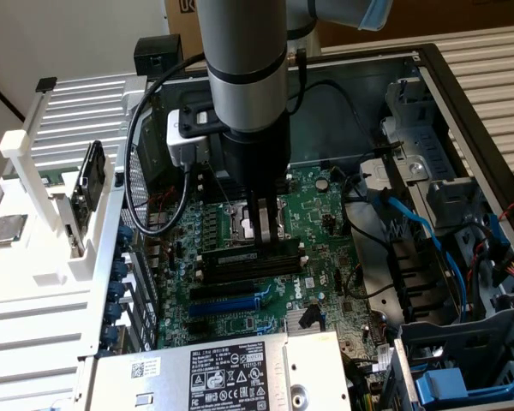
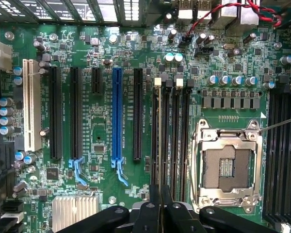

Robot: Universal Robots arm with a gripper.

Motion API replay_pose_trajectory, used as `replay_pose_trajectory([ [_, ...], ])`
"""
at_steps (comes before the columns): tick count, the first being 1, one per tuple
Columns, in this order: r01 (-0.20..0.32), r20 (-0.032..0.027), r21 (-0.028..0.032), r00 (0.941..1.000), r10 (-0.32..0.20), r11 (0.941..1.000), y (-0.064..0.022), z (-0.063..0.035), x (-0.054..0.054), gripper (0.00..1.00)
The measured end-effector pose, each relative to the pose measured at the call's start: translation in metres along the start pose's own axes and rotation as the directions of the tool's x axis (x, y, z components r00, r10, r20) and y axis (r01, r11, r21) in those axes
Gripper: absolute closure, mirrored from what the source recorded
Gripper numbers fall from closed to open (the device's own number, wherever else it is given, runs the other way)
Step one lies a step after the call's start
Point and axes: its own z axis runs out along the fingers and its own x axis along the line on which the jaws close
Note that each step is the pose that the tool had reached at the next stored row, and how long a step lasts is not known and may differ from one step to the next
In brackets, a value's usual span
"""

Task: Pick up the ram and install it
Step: 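Insert the ram into the slot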

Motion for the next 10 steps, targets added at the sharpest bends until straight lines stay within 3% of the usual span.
replay_pose_trajectory([
  [10,-0.002,-0.001,0.0001,1.0,0.002,1.0,0.0007,0.0036,0.0002,0.88],
])
